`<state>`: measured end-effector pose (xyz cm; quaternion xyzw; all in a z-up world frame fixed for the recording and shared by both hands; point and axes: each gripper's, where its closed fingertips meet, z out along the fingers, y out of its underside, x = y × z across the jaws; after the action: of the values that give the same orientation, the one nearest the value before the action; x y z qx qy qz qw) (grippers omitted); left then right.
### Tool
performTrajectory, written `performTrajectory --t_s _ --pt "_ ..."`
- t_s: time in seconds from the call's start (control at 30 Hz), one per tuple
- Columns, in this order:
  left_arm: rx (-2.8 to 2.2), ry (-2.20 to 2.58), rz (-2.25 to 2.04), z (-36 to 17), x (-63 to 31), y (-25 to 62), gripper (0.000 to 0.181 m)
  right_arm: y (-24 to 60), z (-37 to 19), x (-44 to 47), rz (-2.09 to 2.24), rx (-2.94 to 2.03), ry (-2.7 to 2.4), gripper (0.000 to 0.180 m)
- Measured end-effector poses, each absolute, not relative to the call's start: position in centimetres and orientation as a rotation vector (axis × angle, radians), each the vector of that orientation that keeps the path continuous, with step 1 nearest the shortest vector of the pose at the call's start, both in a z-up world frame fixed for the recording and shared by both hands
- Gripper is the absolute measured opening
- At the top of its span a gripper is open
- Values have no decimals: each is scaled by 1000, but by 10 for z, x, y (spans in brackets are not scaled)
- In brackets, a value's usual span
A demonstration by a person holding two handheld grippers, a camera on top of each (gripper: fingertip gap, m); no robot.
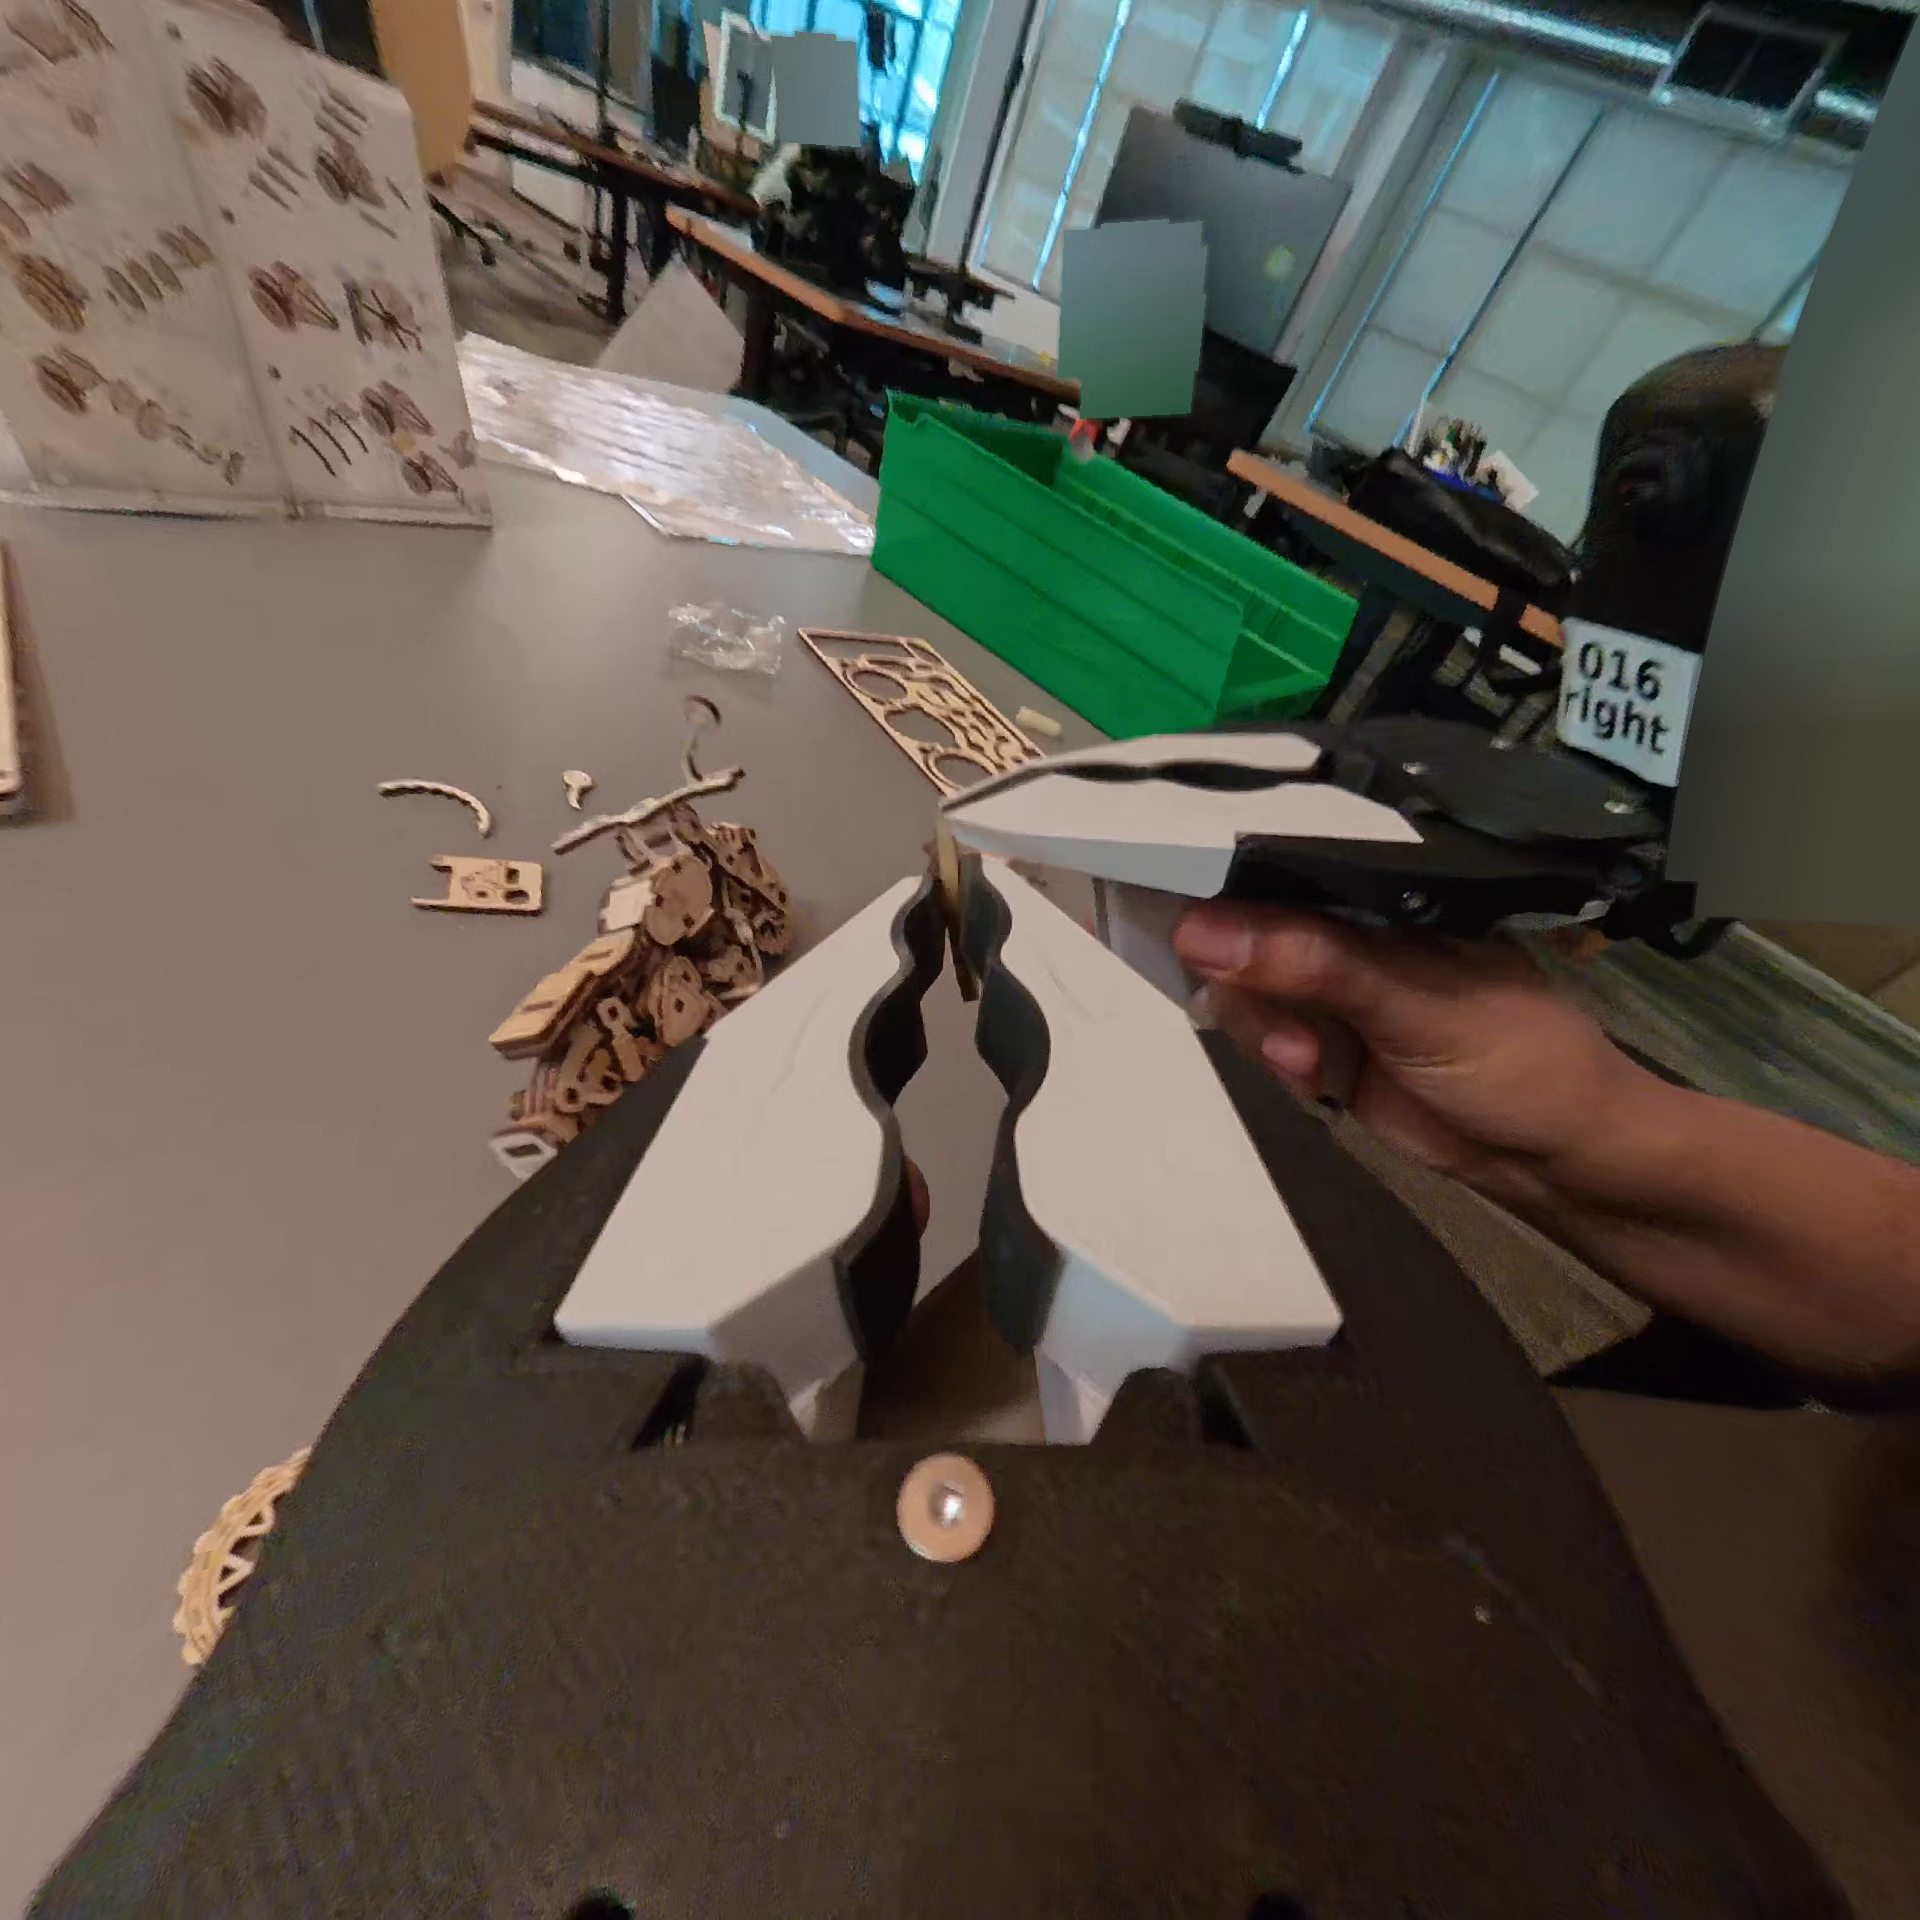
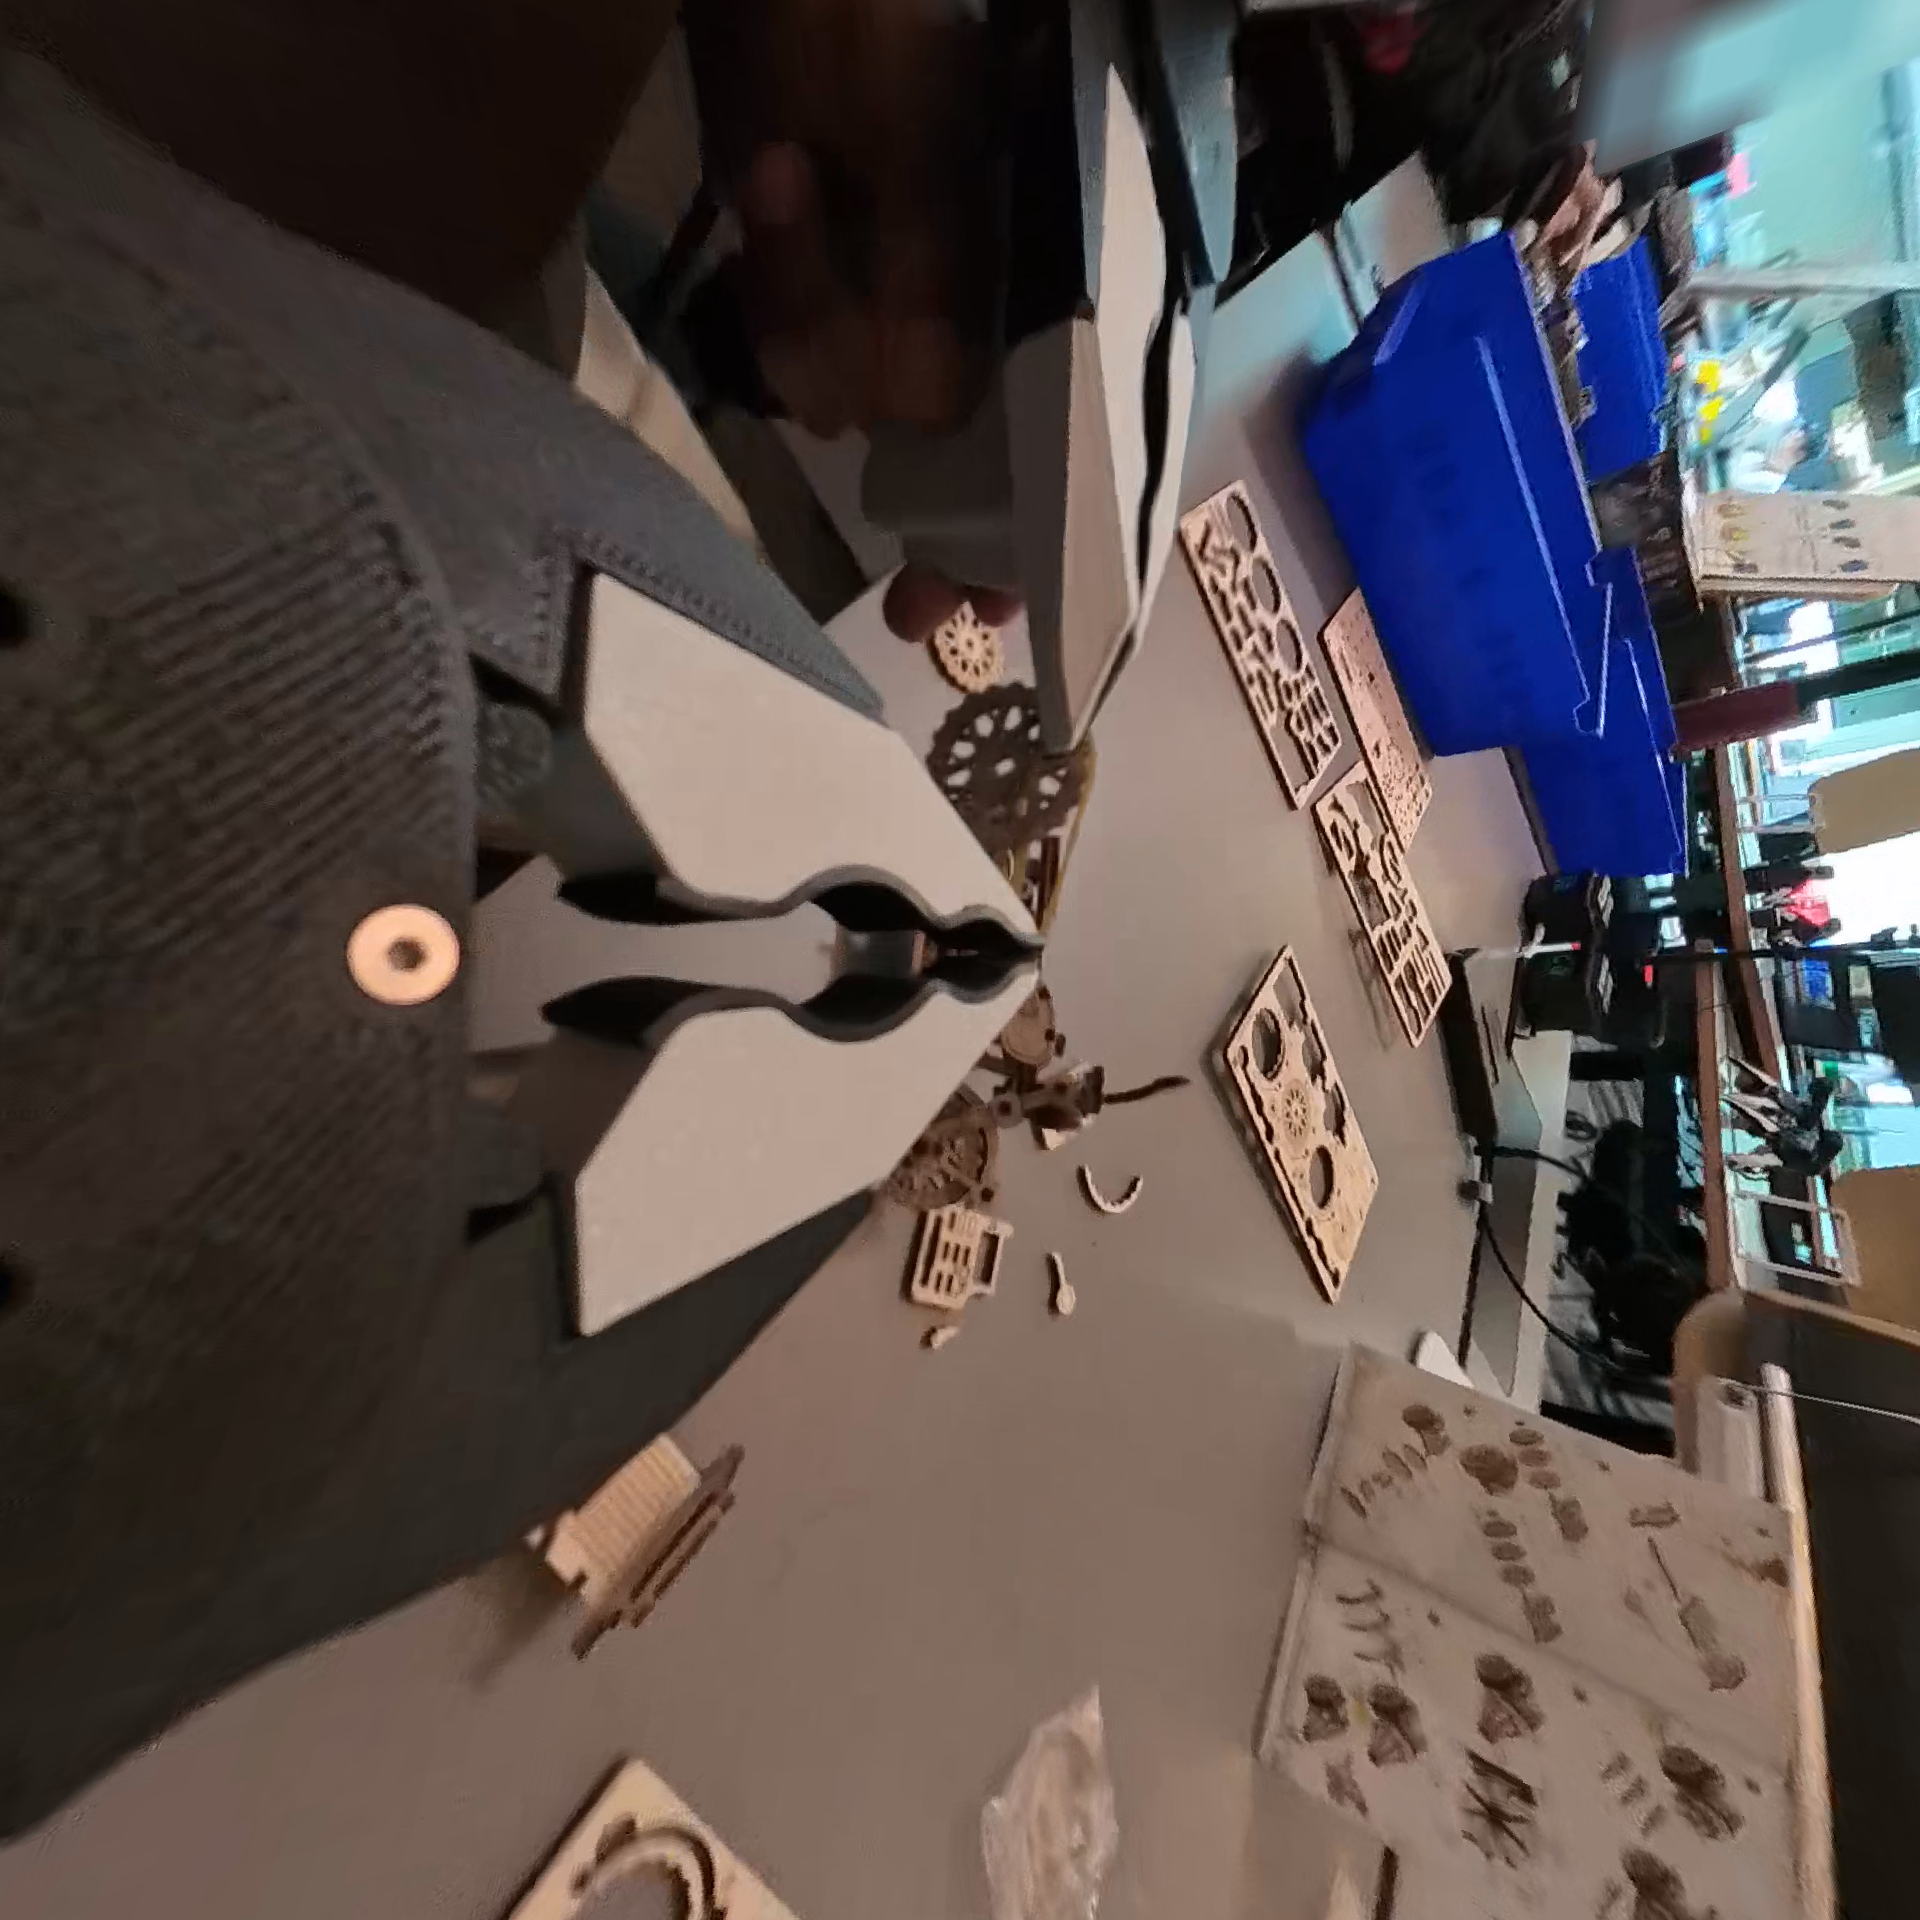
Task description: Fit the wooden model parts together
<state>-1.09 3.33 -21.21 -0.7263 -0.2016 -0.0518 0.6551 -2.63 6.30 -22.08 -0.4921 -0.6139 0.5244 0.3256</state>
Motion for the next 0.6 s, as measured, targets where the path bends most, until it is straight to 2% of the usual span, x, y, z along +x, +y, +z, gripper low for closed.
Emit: performTrajectory --t_s 0.4,0.5,0.6 --pt "-1454 -628 -166 -198 -40 16 4 24 -229 -21 1696 -1445 -1618 0" --pt "-1365 -682 -70 -183 -67 -6 3 9 -260 -16 1686 -1524 -1689 0" --pt "-1339 -732 -129 -190 -75 -11 3 13 -243 -21 1772 -1520 -1608 0"
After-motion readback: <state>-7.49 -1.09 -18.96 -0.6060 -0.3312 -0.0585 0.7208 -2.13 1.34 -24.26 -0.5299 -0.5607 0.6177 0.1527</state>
